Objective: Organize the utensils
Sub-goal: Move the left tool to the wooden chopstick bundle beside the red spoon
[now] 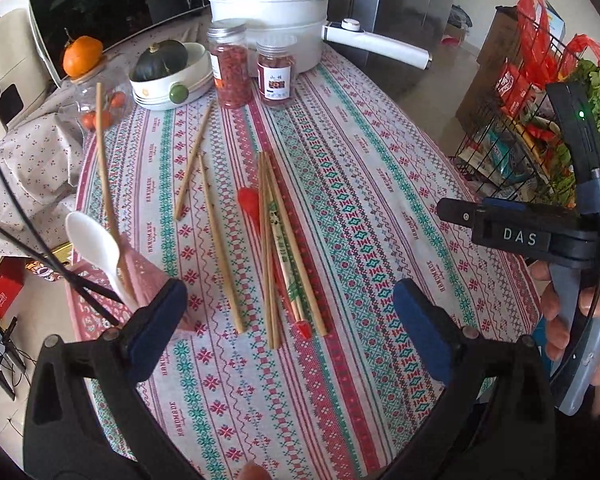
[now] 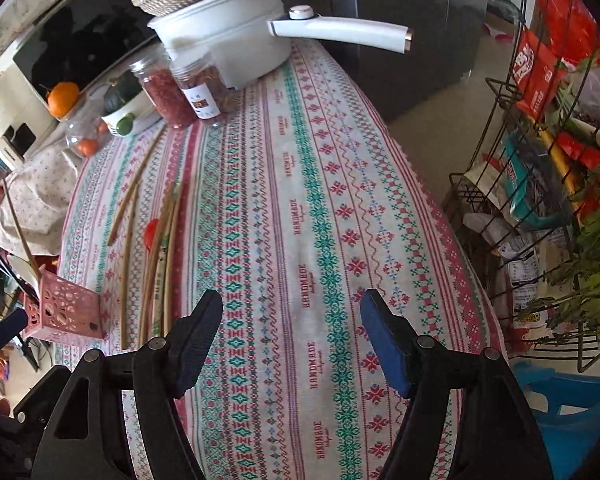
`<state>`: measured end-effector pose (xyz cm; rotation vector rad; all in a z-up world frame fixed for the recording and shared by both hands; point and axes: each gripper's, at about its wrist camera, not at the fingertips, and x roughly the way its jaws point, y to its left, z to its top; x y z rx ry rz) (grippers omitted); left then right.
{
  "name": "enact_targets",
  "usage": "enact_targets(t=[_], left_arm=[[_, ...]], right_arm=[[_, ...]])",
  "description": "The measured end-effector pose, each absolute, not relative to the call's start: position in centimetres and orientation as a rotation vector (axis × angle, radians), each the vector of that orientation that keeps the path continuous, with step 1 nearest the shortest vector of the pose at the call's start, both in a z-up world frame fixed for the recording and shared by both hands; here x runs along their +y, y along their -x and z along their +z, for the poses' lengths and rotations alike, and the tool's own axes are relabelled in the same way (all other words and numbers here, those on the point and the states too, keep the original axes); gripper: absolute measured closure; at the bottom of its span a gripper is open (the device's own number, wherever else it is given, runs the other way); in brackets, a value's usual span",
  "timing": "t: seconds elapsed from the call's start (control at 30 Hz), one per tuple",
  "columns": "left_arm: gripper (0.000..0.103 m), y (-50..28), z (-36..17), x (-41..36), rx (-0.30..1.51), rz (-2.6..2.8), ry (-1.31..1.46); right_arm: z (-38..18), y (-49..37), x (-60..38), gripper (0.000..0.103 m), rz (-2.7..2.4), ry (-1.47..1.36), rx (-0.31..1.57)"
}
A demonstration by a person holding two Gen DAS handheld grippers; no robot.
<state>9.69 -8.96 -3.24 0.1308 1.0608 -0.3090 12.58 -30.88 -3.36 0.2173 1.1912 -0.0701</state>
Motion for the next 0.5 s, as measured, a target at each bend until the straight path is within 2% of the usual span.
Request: enact_targets(t=[0.27, 0.3, 0.33, 0.37, 0.43, 0.5], left_arm=[[0.002, -15.3, -6.2, -11.9, 1.17, -0.209, -0.131], [0.009, -16.1, -6.9, -11.8, 1.185, -0.186, -0.12], [0.022, -17.0, -7.6, -11.6, 1.2, -0.167, -0.108], [0.03, -17.9, -8.4, -11.4, 1.215, -0.151, -0.092], [0.059, -19.1, -9.7, -11.1, 1.235, -0.128, -0.07], [0.066, -20.0, -10.8, -11.0, 1.244, -0.107, -0.059]], right_arm=[[-5.8, -14.4, -33.0, 0.029, -0.132, -0.266, 1.249], [-6.0, -14.5, -33.1, 0.029, -0.135, -0.267, 1.256], [-6.2, -14.6, -33.2, 0.029, -0.135, -0.268, 1.261], [-6.3, -14.8, -33.2, 0.029, -0.134, -0.267, 1.264], [-6.4, -15.0, -33.2, 0.029, -0.127, -0.26, 1.264], [-6.4, -15.2, -33.0, 0.029, -0.119, -0.245, 1.261]])
